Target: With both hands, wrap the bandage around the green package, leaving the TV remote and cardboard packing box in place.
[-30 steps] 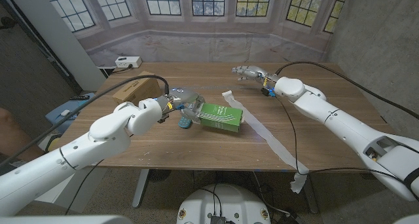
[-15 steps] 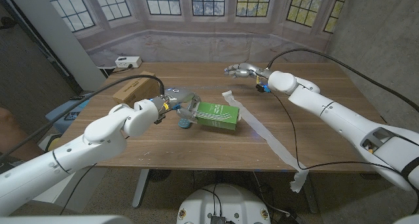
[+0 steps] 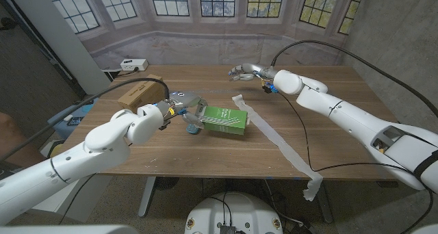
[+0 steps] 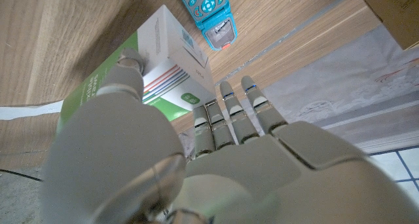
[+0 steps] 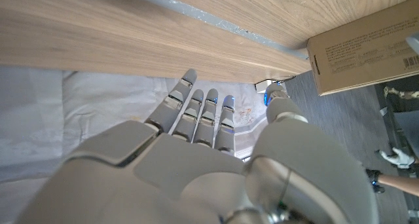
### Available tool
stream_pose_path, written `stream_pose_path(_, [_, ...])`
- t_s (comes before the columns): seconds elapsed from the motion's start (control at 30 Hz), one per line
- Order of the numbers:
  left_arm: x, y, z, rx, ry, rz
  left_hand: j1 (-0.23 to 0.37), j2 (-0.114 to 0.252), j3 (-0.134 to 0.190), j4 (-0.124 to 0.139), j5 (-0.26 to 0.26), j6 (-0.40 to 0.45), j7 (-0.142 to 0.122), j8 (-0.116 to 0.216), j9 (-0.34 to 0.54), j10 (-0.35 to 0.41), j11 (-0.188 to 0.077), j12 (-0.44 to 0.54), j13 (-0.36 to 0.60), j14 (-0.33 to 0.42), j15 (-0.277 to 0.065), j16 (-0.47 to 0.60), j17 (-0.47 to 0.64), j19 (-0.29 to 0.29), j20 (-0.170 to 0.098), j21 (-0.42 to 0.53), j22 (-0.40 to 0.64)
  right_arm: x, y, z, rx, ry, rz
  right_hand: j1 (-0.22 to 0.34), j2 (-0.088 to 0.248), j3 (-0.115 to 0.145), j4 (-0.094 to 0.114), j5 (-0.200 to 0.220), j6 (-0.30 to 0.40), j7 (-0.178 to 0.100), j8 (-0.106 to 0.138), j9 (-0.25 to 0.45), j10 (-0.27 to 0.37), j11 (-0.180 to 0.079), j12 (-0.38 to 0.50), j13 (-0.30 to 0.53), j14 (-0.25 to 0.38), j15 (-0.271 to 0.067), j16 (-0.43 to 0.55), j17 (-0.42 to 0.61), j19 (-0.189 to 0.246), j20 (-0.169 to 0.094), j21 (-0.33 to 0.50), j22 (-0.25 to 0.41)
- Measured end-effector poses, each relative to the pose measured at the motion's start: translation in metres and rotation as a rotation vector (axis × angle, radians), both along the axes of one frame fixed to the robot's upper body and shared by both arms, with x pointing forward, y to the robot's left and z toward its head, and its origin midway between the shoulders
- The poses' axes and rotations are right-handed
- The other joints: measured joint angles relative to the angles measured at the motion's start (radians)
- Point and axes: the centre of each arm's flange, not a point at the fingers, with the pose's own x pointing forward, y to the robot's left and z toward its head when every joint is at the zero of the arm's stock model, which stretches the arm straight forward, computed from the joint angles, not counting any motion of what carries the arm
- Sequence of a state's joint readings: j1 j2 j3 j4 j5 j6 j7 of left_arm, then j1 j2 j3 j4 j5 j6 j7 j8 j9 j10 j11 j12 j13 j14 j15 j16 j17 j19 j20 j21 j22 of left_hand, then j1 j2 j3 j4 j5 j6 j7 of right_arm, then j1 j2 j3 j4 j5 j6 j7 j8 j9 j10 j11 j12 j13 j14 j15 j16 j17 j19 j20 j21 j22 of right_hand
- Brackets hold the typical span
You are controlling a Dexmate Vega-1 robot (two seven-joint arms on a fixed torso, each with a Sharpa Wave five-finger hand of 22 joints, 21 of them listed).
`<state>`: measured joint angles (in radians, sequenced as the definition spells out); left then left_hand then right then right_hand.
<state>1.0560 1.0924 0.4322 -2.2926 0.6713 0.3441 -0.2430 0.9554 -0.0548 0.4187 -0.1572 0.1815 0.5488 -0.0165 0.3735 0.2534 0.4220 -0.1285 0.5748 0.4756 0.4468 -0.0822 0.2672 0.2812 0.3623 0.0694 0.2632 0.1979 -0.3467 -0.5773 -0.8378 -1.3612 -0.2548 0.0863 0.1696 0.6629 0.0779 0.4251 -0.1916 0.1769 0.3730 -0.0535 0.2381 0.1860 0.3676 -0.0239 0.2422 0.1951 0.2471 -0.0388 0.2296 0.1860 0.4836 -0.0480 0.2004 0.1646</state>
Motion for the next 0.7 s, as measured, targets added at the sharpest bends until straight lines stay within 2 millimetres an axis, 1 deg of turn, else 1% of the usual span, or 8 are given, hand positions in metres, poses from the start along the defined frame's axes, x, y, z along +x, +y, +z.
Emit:
stream_pose_path(0.1, [0.000,0.001,0.000,-0.003,0.001,0.004,0.000,0.000,0.000,0.000,0.000,0.000,0.000,0.000,0.000,0.000,0.000,0.000,0.000,0.000,0.000,0.000,0.000,-0.002,-0.002,0.000,0.000,0.003,0.006,0.003,-0.040,-0.024,-0.005,0.021,-0.011,0.006,0.006,0.000,0.021,-0.007,0.006,0.000,0.022,-0.007,0.002,0.002,0.014,0.000,0.000,0.000,0.013,0.001,0.000,0.001])
stream_pose_path(0.3, [0.000,0.002,0.001,-0.006,0.002,0.011,-0.001,0.001,0.000,0.000,0.000,0.000,0.000,0.000,0.000,0.000,0.000,0.000,0.003,0.002,-0.002,0.000,0.000,-0.002,-0.002,0.000,0.000,0.006,0.017,0.005,-0.122,-0.080,-0.012,0.067,-0.030,0.005,0.006,0.000,0.063,-0.024,0.015,0.003,0.063,-0.017,0.009,0.003,0.050,-0.002,0.004,0.000,0.038,-0.002,0.000,0.001])
stream_pose_path(0.37, [0.000,0.003,0.001,-0.007,0.003,0.012,-0.001,0.001,0.000,0.000,0.000,0.000,0.000,0.000,0.000,0.001,-0.001,0.000,0.005,0.005,-0.005,0.000,0.000,-0.002,-0.002,0.000,0.000,0.007,0.020,0.006,-0.143,-0.094,-0.015,0.084,-0.037,0.006,0.006,0.000,0.076,-0.027,0.015,0.003,0.077,-0.023,0.010,0.003,0.064,-0.002,0.007,0.000,0.049,0.001,0.000,0.001])
stream_pose_path(0.43, [0.000,0.003,0.002,-0.008,0.003,0.012,-0.001,0.001,-0.003,0.000,0.000,0.000,0.000,0.000,-0.001,0.002,-0.002,0.000,0.005,0.005,-0.005,0.000,0.004,-0.002,-0.002,0.000,0.000,0.008,0.024,0.006,-0.187,-0.125,-0.017,0.095,-0.042,0.005,0.006,0.000,0.087,-0.030,0.015,0.003,0.084,-0.027,0.010,0.003,0.075,-0.002,0.010,0.000,0.059,-0.002,0.000,0.001])
stream_pose_path(0.63, [0.002,0.005,0.005,-0.011,0.000,0.016,-0.001,0.001,-0.002,0.000,0.000,0.000,0.000,0.000,-0.001,0.002,-0.002,0.000,0.005,0.009,-0.002,0.000,0.005,-0.002,-0.002,0.000,0.000,0.012,0.030,0.008,-0.255,-0.163,-0.019,0.113,-0.050,0.005,0.005,0.000,0.114,-0.035,0.021,0.003,0.113,-0.037,0.013,0.007,0.097,-0.002,0.014,0.003,0.074,-0.005,0.000,0.001])
stream_pose_path(0.7, [0.002,0.005,0.005,-0.012,0.001,0.017,-0.001,0.001,-0.002,0.000,0.000,0.002,-0.002,0.000,-0.001,0.002,-0.002,0.000,0.005,0.011,0.000,0.000,0.005,-0.002,-0.002,0.000,0.000,0.013,0.031,0.008,-0.273,-0.171,-0.019,0.121,-0.050,0.005,0.005,0.000,0.117,-0.036,0.021,0.003,0.113,-0.037,0.013,0.008,0.097,-0.002,0.015,0.003,0.077,-0.002,0.000,0.001])
